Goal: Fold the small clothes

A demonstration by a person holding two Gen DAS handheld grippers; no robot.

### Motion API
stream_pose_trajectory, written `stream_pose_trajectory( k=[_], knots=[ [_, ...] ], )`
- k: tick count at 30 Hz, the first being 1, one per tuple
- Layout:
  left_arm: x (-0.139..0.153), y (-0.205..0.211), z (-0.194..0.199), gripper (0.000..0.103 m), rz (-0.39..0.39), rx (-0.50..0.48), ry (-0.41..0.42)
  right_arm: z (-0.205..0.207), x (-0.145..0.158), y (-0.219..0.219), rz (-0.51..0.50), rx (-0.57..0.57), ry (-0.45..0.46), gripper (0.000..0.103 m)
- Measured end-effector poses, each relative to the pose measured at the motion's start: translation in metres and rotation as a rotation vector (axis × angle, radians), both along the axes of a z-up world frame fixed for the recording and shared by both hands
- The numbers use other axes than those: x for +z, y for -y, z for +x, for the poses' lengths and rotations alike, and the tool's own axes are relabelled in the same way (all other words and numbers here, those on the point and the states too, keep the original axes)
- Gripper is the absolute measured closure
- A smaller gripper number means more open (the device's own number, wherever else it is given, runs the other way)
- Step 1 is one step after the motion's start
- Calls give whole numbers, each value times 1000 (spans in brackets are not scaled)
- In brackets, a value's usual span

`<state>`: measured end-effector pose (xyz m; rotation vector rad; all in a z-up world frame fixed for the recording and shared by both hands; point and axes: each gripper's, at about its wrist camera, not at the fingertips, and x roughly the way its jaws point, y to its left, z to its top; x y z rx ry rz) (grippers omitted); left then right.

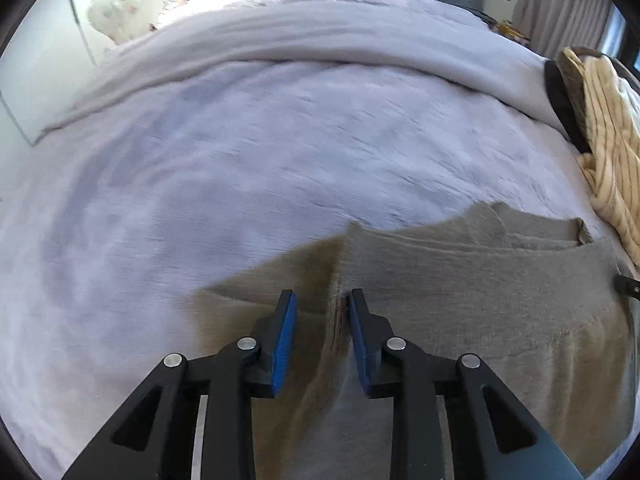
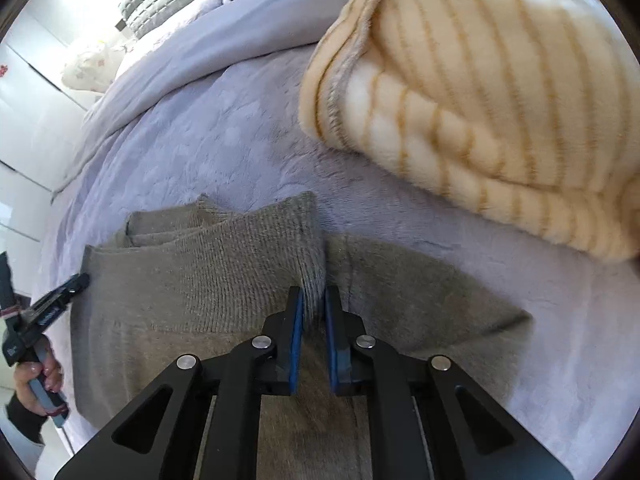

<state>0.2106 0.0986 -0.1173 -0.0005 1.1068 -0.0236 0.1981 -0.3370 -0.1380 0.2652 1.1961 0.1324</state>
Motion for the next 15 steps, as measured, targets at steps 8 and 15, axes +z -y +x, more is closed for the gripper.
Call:
stream_pose_trajectory(
  k=[8,15],
  knots=[
    [24,-17,-57,74,-132,-55,-65,-63,40,-11,-18,110,54,91],
    [-18,-23,-114,74,-149,-7,-137,-111,-12,-12,9,109,-94,93]
  ],
)
